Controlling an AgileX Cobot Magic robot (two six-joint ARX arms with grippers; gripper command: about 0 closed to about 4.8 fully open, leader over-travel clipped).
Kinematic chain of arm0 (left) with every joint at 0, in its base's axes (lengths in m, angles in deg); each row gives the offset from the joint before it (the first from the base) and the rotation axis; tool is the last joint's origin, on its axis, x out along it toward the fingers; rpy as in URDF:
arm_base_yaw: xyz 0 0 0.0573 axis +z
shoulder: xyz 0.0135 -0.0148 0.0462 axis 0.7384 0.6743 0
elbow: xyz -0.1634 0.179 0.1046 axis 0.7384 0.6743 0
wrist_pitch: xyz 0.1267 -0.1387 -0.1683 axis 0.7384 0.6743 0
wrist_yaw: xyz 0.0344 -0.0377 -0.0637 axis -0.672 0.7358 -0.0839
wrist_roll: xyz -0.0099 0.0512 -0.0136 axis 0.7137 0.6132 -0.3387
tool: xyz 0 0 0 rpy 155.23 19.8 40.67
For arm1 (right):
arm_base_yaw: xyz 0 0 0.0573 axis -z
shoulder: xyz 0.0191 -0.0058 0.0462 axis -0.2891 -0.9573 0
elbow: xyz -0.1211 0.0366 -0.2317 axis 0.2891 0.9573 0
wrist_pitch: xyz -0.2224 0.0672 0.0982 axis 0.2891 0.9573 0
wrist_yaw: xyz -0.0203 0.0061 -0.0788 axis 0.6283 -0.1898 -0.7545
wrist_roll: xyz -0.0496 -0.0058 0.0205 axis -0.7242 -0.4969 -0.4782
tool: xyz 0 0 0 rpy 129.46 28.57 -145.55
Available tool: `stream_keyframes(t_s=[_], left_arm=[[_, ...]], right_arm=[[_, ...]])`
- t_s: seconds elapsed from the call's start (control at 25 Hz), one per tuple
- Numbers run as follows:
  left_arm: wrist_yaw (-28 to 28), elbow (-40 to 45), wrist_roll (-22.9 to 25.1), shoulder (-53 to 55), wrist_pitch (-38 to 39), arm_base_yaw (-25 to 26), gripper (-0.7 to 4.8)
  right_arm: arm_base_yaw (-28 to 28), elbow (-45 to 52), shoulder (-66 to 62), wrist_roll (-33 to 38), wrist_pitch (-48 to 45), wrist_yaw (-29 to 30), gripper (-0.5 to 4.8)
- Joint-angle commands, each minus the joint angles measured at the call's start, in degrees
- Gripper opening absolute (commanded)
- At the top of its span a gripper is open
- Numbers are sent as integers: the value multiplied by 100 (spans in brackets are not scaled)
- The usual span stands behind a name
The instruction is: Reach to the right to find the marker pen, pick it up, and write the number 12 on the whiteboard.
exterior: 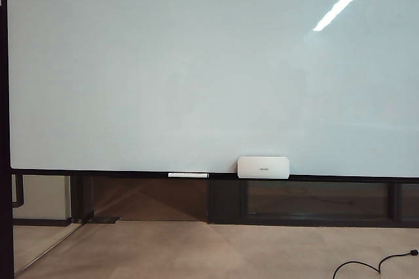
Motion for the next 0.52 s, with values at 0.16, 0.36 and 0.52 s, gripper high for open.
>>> stream_keyframes(t_s=[0.16, 0.36, 0.52], left_arm=[[-212, -92, -127, 262, 164, -291, -5], [-42, -284, 22, 957, -138, -579, -5], [188, -682, 155, 1755, -74, -835, -5]], right_arm=[[9, -479, -214, -70, -76, -520, -6], [9, -647, -638, -57, -140, -522, -6], [11, -953, -1045, -81, -203, -522, -6]])
